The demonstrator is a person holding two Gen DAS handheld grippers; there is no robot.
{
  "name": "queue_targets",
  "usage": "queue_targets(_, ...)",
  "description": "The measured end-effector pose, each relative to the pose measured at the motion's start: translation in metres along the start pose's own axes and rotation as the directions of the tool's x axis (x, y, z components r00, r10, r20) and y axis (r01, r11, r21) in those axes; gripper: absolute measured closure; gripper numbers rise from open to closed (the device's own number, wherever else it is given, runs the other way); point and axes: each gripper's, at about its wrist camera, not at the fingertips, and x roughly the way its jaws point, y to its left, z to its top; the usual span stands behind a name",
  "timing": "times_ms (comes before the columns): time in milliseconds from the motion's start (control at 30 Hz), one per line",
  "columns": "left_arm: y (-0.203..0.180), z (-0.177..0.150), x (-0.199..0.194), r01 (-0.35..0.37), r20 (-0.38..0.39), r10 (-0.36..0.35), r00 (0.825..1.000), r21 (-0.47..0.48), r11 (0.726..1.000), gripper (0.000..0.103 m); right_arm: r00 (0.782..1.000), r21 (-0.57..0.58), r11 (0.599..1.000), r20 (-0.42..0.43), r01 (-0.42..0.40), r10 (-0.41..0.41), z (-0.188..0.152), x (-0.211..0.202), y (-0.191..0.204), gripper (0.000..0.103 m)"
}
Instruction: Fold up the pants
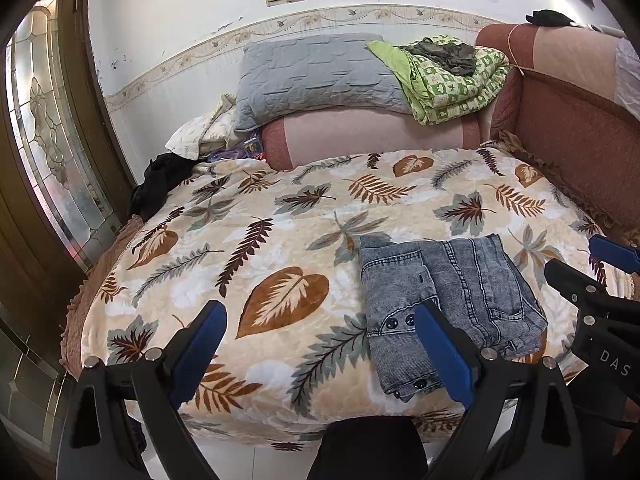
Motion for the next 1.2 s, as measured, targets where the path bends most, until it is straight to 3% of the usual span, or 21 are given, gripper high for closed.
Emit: queue_targets(1200, -0.007, 0.005, -0.014, 0.017, 0.019, -0.017, 1.000, 0.019, 1.000, 0.008, 1.000, 0.008, 1.000, 0.023, 0.010, -0.010, 0.001, -0.009, -0.002, 0.035)
